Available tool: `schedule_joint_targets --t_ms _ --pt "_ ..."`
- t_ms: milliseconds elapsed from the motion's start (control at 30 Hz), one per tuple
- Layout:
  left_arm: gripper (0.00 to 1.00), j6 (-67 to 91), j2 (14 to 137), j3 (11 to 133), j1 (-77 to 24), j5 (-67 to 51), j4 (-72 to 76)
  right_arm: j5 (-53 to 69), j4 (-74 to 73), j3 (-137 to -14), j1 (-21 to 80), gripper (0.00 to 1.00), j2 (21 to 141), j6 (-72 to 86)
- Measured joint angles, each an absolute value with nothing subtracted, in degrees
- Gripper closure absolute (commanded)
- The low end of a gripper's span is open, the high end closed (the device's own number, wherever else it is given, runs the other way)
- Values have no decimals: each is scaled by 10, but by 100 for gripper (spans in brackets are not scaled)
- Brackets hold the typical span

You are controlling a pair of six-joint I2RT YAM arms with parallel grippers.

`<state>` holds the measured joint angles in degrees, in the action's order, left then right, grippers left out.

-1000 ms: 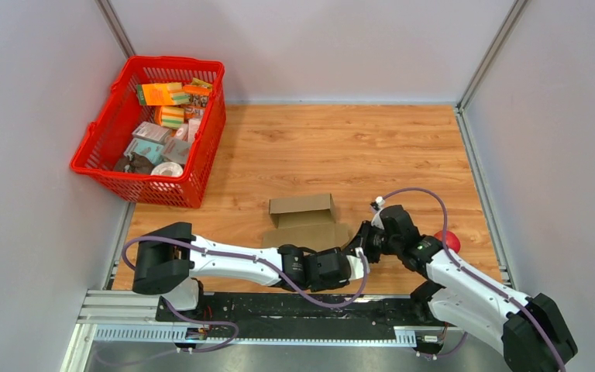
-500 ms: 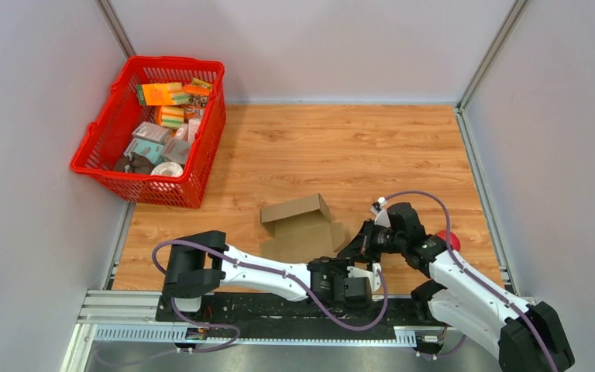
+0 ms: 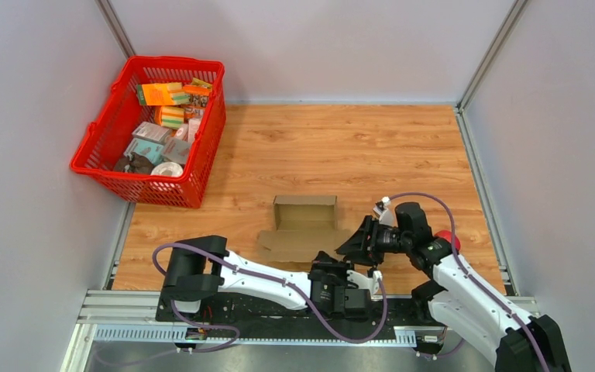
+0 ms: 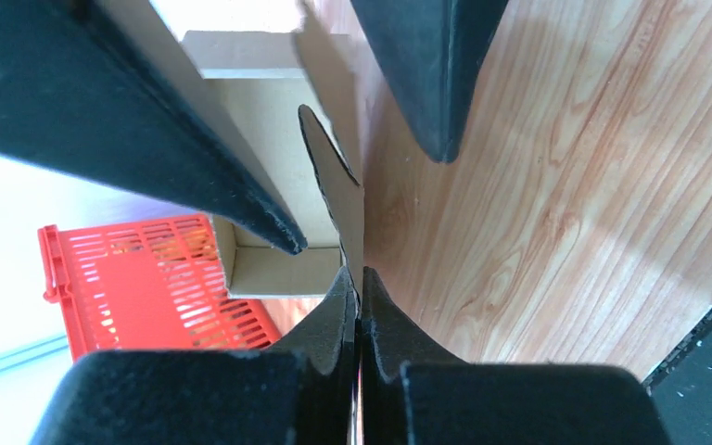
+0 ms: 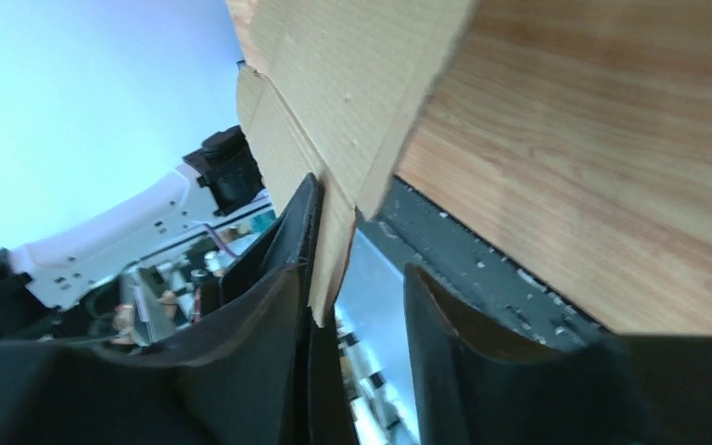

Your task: Fold the paper box

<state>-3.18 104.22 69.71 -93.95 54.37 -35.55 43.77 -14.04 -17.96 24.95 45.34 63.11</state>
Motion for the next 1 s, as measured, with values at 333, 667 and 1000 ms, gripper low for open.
schedule_joint_targets --t_ms 333,667,1000 --pt "100 58 968 697 -923 516 -385 338 -351 -364 179 0 449 389" --pt "100 354 790 713 -723 341 -438 290 -429 -417 81 0 466 301" --pt "100 668 651 634 -549 248 -409 195 -371 -412 430 0 461 292"
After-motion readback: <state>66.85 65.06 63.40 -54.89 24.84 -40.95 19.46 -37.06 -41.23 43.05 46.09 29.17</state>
